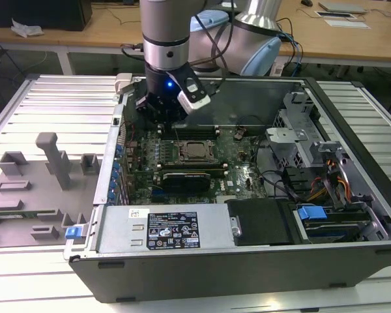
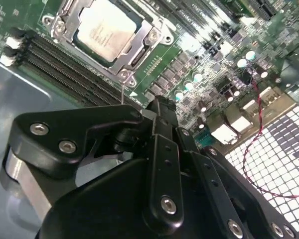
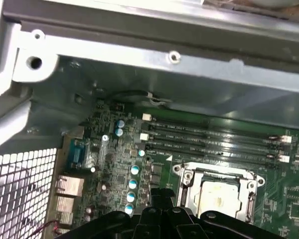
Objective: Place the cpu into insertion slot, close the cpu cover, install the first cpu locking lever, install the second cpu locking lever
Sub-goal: 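Install the first cpu locking lever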
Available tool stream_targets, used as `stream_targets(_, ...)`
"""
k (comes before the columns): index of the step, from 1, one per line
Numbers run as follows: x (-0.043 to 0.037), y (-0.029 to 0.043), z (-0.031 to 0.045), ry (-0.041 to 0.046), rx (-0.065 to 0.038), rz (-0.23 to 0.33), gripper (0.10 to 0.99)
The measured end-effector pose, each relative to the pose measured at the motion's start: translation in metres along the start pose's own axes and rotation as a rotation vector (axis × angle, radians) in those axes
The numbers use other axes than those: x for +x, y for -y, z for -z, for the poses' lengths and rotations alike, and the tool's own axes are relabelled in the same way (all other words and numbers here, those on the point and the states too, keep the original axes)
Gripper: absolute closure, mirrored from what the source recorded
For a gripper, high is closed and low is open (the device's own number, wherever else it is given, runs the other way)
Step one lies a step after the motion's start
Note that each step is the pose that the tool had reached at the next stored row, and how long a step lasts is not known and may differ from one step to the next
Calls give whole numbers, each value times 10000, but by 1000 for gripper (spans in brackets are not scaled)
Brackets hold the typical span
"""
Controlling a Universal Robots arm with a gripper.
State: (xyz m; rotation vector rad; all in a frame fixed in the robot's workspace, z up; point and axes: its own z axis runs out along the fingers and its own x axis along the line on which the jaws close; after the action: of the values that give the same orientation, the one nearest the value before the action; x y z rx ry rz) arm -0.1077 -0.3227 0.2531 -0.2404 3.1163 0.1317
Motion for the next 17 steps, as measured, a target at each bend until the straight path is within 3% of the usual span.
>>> stream_targets(5, 35, -13, 38, 297, -91, 23, 980)
stream_targets(6, 42, -16, 45, 400, -138, 30, 980)
stream_targets(8, 62, -20, 46, 551, -440, 31, 980)
stream_targets(11, 116, -28, 46, 589, -583, 29, 980)
stream_targets(12, 122, -28, 46, 606, -678, 29, 980)
stream_targets(14, 129, -30, 46, 688, -1177, 10, 980)
stream_targets(16, 129, -30, 46, 727, -1426, 3, 980)
stream_targets(17, 128, -30, 46, 728, -1430, 1, 980)
